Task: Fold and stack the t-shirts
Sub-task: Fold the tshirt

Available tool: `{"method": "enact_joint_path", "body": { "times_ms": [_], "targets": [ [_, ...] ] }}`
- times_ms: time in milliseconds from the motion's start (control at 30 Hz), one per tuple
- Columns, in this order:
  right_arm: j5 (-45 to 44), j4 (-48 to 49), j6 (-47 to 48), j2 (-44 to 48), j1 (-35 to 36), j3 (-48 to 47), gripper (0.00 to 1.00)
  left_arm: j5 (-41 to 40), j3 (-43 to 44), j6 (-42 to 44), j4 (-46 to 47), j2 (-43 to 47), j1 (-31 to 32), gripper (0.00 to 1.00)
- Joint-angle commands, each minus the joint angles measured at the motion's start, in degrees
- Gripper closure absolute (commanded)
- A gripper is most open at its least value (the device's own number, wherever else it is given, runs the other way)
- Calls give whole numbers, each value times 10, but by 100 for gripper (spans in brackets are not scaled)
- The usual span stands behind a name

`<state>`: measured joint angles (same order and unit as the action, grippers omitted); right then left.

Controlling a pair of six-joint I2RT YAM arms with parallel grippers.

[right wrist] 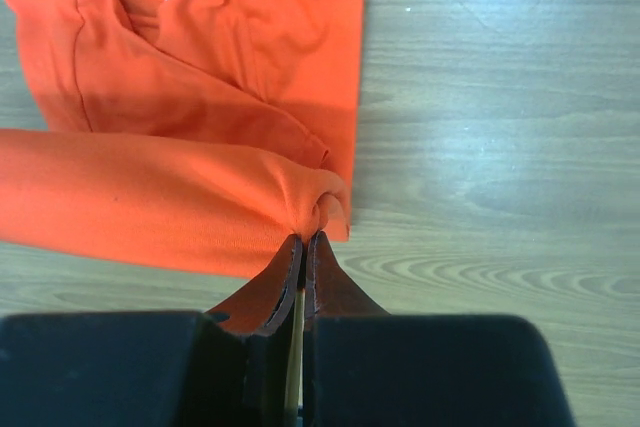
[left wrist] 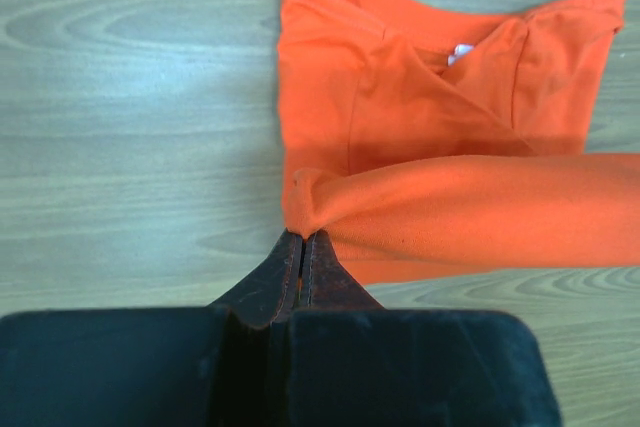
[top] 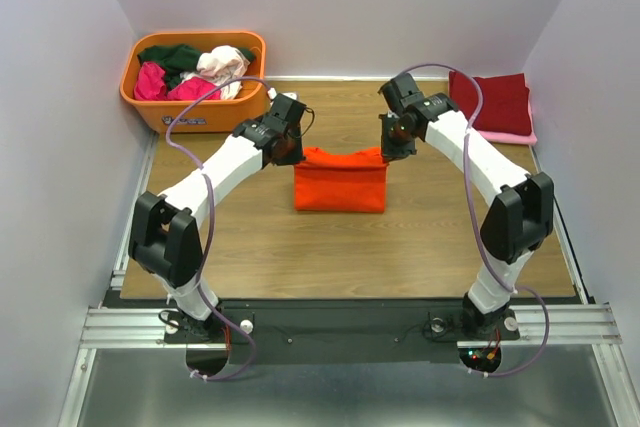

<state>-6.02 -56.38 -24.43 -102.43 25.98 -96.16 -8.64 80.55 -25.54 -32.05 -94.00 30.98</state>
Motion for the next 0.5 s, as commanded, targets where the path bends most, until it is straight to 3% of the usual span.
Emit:
{"method": "enact_joint_path", "body": {
  "times_ms": [0, 467],
  "targets": [
    [-25, -11, 26, -10, -15, -32, 99, -33, 27, 28, 0, 7, -17, 100],
    [-27, 37, 47, -96, -37, -34, 99, -13, 44, 51, 52, -107, -44, 100]
  ]
}}
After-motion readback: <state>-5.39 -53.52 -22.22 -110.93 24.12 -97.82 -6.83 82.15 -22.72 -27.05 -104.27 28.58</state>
